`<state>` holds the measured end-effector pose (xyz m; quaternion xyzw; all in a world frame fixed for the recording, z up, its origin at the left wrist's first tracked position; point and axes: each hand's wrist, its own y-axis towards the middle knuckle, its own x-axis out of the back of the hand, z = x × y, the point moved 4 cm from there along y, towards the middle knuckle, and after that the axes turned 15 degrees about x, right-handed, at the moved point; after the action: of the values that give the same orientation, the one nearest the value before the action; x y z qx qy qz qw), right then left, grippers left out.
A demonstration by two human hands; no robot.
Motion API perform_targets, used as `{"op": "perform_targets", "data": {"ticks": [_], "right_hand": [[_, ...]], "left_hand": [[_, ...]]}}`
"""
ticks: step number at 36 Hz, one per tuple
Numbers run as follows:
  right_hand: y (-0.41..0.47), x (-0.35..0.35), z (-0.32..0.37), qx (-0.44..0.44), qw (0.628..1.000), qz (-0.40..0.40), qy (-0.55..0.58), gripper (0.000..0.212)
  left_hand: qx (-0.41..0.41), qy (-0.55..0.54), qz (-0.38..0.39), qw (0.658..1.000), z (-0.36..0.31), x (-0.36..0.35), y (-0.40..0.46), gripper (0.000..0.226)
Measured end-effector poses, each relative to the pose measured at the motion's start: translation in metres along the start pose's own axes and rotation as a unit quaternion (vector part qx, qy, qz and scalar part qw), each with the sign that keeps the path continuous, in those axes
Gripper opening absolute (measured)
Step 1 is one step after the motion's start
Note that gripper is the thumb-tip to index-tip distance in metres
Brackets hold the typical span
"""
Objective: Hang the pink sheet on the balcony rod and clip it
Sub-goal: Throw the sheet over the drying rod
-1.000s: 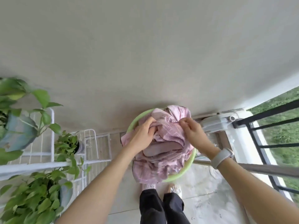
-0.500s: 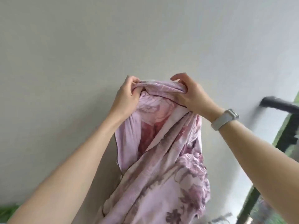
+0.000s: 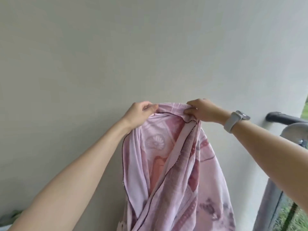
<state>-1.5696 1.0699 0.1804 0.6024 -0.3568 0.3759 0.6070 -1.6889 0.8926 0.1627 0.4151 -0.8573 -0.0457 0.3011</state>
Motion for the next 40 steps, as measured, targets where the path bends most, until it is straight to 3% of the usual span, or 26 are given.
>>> {"op": "perform_targets", "data": {"ticks": [2,5,6,9,12,13,15,17,20,22,24,26,28,31,34,37,40], "right_hand": [[0.010,0.017,0.008,-0.013,0.998,-0.064,0.024,0.040],[0.012,0.020,0.020,-0.044,0.971,-0.193,0.137,0.009],[0.007,0.010,0.026,-0.052,0.960,-0.208,0.182,0.016],[-0.015,-0.049,0.048,-0.034,0.937,-0.121,0.327,0.031],[-0.038,-0.107,0.063,-0.044,0.934,0.014,0.356,0.009],[-0.043,-0.116,0.065,-0.056,0.924,0.039,0.377,0.017],[-0.051,-0.119,0.060,-0.082,0.897,0.062,0.430,0.020],[-0.053,-0.109,0.040,-0.108,0.898,0.046,0.424,0.020],[-0.042,-0.073,-0.012,-0.188,0.915,-0.081,0.347,0.023],[-0.029,-0.035,-0.035,-0.222,0.876,-0.236,0.357,0.025],[-0.009,0.003,-0.037,-0.198,0.821,-0.361,0.395,0.016],[0.006,0.027,-0.017,-0.140,0.824,-0.387,0.390,0.020],[0.006,0.030,0.014,-0.074,0.873,-0.321,0.360,0.041],[-0.017,-0.019,0.053,0.031,0.946,-0.101,0.308,0.084],[-0.039,-0.092,0.070,0.042,0.947,0.046,0.315,0.107],[-0.040,-0.132,0.079,-0.029,0.912,0.052,0.405,0.086],[-0.028,-0.140,0.092,-0.054,0.893,0.014,0.447,0.028]], "left_hand": [[-0.009,-0.058,-0.061,0.996,-0.012,0.010,0.004,0.024],[0.000,-0.106,-0.142,0.984,-0.018,0.017,0.009,0.023],[0.008,-0.127,-0.165,0.978,-0.016,0.018,0.010,0.023],[0.028,-0.175,-0.205,0.962,-0.009,0.021,0.015,0.023],[0.057,-0.183,-0.219,0.957,-0.001,0.022,0.016,0.028],[0.073,-0.189,-0.218,0.955,0.002,0.022,0.017,0.029],[0.108,-0.204,-0.197,0.953,0.009,0.027,0.018,0.031],[0.136,-0.224,-0.157,0.952,0.013,0.035,0.017,0.028],[0.140,-0.199,-0.096,0.965,0.017,0.049,0.013,0.042],[0.130,-0.179,-0.049,0.974,0.017,0.047,0.012,0.038],[0.112,-0.147,-0.047,0.982,0.009,0.041,0.014,0.026],[0.107,-0.162,-0.086,0.977,0.003,0.039,0.021,0.021],[0.130,-0.206,-0.123,0.962,0.005,0.042,0.029,0.018],[0.164,-0.265,-0.123,0.942,0.020,0.040,0.035,0.014],[0.171,-0.302,-0.072,0.935,0.021,0.023,0.032,0.005],[0.186,-0.371,0.012,0.910,0.011,0.002,0.032,0.010],[0.203,-0.408,0.047,0.889,0.004,-0.005,0.034,0.014]]}}
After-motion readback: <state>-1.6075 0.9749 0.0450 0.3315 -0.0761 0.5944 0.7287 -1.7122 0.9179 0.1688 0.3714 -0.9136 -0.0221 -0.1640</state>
